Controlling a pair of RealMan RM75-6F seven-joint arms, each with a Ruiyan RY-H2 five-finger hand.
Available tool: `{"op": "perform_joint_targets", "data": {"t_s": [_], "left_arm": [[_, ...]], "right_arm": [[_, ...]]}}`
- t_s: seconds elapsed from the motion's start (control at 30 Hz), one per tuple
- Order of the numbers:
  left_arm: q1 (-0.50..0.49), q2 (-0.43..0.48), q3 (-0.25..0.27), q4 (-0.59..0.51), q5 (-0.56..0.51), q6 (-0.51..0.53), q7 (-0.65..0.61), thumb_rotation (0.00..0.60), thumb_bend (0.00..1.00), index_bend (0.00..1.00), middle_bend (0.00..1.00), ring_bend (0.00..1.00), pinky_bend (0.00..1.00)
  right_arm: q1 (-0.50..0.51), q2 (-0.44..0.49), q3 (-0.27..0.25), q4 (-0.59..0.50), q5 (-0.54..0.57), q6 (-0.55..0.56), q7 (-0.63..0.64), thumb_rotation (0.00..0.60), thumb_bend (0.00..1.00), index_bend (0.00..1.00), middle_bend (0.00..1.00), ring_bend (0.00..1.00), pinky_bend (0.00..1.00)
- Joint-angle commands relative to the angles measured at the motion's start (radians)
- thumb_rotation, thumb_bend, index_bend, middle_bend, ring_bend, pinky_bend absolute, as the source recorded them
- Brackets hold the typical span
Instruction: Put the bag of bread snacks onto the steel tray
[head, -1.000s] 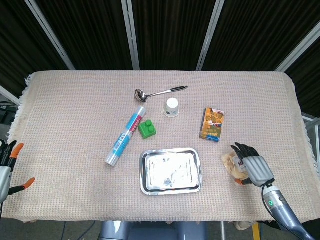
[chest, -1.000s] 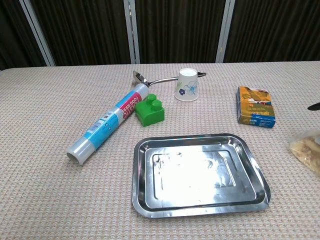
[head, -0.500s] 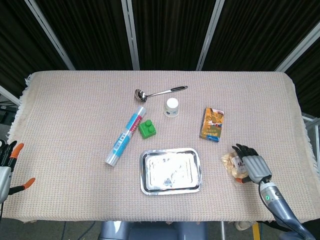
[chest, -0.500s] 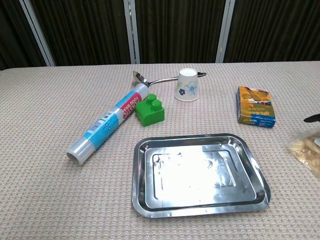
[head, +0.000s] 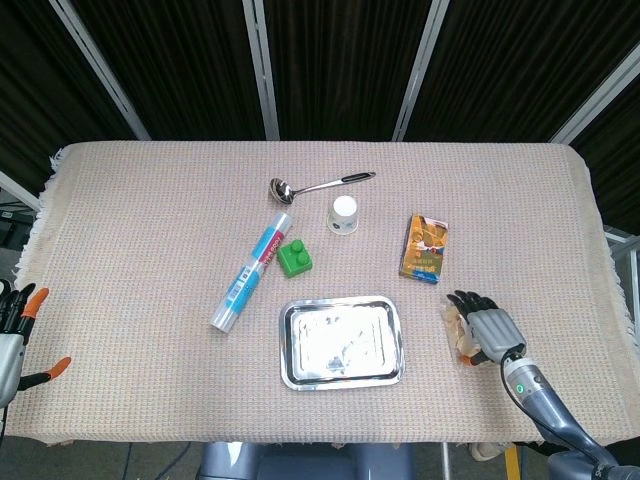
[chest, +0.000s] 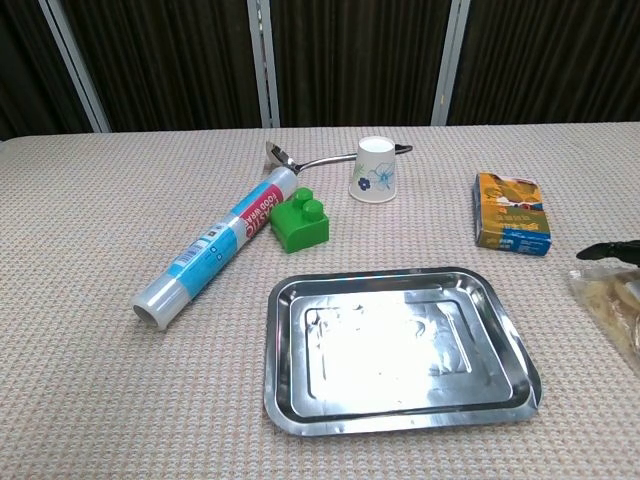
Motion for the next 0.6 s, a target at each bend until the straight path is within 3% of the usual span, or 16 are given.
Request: {"op": "perform_joint_targets", "data": {"t_s": [0.03,0.2,0.3,0.6], "left_arm": [[0.000,0.000,-0.001,0.001,-0.002,-0.001,0.000,0.535,0.00,0.07,0.00,0.00,0.00],[-0.003,-0.002,0.000,0.000,0.000,-0.005,0.002,0.532,0.00,0.07,0.00,0.00,0.00],[-0.005,-0.002,-0.001,0.000,0.002,-0.007,0.004,0.535,0.00,0.07,0.00,0.00,0.00],[-0.007,-0.002,-0.002,-0.001,0.003,-0.006,0.003,0.534,0.00,0.07,0.00,0.00,0.00]], "right_arm": [[0.006,-0.011,0.002,0.018,0.011,-0.005,0.002,0.600,0.00,0.20,0.16,0.05,0.25],[0.003,-0.021,-0.001,0.041,0.010,0.002,0.017,0.600,0.02,0.42,0.34,0.25,0.47],[0.001,-0.024,-0.001,0.050,0.001,0.016,0.031,0.600,0.07,0.50,0.41,0.35,0.55],[-0.010,0.007,0.000,0.017,-0.061,0.087,0.090,0.600,0.11,0.59,0.50,0.47,0.68]]}}
